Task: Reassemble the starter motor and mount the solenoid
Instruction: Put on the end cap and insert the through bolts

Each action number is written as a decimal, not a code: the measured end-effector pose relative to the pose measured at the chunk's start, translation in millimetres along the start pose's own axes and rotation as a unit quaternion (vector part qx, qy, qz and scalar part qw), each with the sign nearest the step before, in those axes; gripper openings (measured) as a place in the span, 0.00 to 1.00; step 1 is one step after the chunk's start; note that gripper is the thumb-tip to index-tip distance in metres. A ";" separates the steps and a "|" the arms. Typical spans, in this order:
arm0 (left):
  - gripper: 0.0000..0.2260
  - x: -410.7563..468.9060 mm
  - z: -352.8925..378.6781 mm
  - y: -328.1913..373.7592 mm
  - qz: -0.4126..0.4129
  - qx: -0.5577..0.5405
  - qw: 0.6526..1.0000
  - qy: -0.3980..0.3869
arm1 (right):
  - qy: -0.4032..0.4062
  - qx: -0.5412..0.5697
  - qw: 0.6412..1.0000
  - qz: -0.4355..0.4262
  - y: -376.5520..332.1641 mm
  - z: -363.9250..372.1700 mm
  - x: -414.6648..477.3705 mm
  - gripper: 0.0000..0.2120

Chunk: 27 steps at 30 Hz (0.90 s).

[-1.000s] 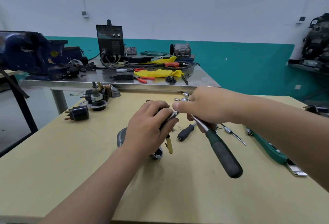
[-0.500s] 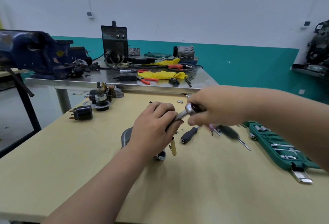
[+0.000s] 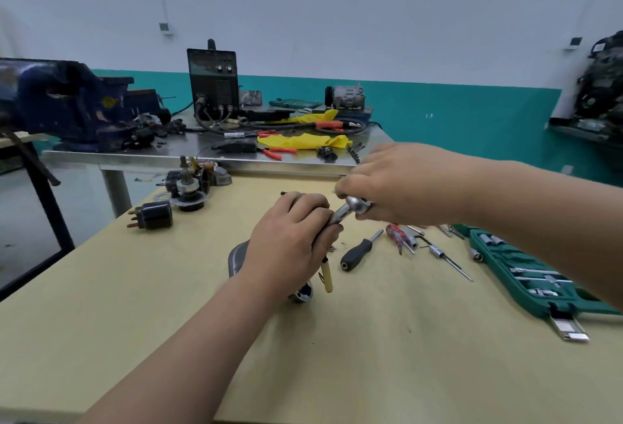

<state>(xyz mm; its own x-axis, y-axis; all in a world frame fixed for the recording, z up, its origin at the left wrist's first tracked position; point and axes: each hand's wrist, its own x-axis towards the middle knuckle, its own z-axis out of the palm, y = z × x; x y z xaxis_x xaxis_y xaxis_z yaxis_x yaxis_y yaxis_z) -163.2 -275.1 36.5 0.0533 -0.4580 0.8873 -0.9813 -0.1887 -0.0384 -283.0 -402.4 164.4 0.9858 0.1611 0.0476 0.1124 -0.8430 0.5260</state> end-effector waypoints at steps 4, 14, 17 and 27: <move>0.14 3.5 -1.5 1.0 -0.014 0.002 1.000 -0.022 | -0.139 0.271 0.931 0.200 -9.2 2.1 0.7 0.27; 0.14 3.8 -4.9 5.5 -0.017 0.012 0.999 -0.036 | -0.054 0.051 0.997 0.034 4.3 7.8 4.3 0.18; 0.16 4.5 -4.6 7.0 -0.024 0.019 0.998 -0.052 | -0.090 0.386 0.897 0.194 -8.8 10.6 5.5 0.26; 0.15 4.6 -6.3 4.8 -0.018 0.024 0.998 -0.056 | -0.134 0.109 0.984 0.035 -9.7 -17.9 12.6 0.09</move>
<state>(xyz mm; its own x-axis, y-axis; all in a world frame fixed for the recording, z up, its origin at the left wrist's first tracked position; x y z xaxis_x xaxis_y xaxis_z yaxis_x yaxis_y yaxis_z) -168.8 -272.7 43.3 0.1103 -0.5434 0.8322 -0.9685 -0.2467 -0.0327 -273.9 -383.0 175.1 0.9864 -0.0176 -0.1631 0.0381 -0.9424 0.3324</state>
